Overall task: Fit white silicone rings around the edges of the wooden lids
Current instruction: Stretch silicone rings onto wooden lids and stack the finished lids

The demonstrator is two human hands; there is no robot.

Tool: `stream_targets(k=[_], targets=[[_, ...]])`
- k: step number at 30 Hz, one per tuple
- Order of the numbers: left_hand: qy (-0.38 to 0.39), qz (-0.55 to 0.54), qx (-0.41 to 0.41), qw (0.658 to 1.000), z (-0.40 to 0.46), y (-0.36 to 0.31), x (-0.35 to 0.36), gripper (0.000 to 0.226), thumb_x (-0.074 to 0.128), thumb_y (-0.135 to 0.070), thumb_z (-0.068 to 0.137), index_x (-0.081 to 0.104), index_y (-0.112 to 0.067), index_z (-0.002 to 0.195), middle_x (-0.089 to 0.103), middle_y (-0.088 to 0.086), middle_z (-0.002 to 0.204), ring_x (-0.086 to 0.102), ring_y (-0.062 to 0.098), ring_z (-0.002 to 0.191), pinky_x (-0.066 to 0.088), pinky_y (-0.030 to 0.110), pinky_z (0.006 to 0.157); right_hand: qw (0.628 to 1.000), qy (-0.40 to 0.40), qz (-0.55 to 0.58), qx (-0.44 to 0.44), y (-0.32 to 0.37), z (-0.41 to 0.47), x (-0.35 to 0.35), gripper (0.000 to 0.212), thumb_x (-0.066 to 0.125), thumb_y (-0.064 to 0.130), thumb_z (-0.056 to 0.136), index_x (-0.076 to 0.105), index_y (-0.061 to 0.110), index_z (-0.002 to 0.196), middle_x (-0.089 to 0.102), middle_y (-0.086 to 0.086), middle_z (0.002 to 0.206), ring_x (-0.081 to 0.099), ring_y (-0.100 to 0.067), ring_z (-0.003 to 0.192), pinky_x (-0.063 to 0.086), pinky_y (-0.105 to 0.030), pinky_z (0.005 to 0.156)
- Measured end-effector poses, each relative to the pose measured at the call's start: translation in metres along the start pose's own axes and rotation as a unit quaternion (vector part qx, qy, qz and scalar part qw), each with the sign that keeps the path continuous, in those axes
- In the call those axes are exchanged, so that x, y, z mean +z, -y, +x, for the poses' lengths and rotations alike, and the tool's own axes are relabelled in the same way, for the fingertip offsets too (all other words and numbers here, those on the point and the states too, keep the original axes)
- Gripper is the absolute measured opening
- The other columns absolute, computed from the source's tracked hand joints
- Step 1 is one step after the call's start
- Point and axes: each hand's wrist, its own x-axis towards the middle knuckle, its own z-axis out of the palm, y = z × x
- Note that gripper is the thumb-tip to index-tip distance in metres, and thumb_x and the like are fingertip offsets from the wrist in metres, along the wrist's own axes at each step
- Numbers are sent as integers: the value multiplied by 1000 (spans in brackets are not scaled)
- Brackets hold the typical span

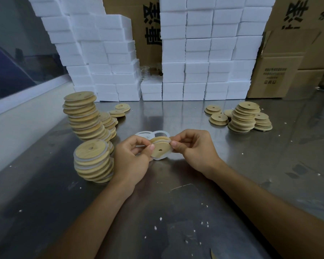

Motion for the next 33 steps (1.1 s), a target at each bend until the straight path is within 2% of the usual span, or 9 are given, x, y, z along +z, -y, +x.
stream_targets(k=[4,9,15,19,22,24,26,29,33], targets=[[-7,-16,-17,1000,-2,-4,1,34,70,5,83,67,-23,64,75,2,75,74,21,79,61,46,75,999,8,-29,11,1,0,-2,17,72,-1,86,70,13,75,74,-1,75,72,-12,72,60,-27,76],[-22,-95,-64,993,-7,-14,5,20,67,5,86,61,-8,73,74,3,72,75,19,77,60,31,61,999,25,-1,24,5,-1,3,10,65,9,94,61,7,85,72,-8,78,68,-17,73,61,-35,70],[7,-146,-105,984,-10,-17,12,20,61,5,90,55,-7,75,68,13,96,72,27,89,61,39,64,996,37,71,31,4,-2,2,9,60,7,96,57,8,87,70,-12,81,71,-17,73,63,-39,66],[17,-11,19,1000,-9,-12,9,22,64,3,87,58,-16,79,70,3,89,72,23,83,60,39,69,995,6,-79,-62,-2,-2,3,14,63,2,93,61,15,87,69,-2,84,67,-11,78,60,-36,77],[26,112,160,980,-10,-11,9,24,71,-4,84,62,-26,80,68,-5,87,68,20,86,54,32,78,971,24,-181,-153,-1,-6,6,11,62,4,93,65,14,92,69,6,90,65,-6,86,54,-21,77],[17,139,199,970,-11,-11,9,26,71,-5,84,62,-29,80,68,-9,84,67,15,85,53,27,77,960,31,-198,-196,0,-7,10,7,61,4,94,66,9,96,70,4,91,66,-9,87,54,-25,80],[-5,116,183,976,-10,-12,8,27,72,-4,84,64,-29,78,70,-8,85,69,11,83,53,22,75,958,19,-191,-215,1,-7,12,5,63,6,93,67,6,97,70,1,92,67,-11,88,55,-28,81],[-31,-15,99,994,-8,-15,8,24,71,1,83,64,-21,76,73,1,89,72,9,78,53,17,68,963,-9,-171,-208,1,-6,11,8,69,8,91,68,4,97,71,2,91,68,-8,86,56,-23,79],[-27,-93,37,995,-9,-15,10,18,72,1,83,64,-14,77,74,3,87,72,10,73,53,19,63,963,-50,-161,-211,-1,-7,10,4,71,8,89,71,5,92,74,3,87,71,-7,80,58,-27,73]])
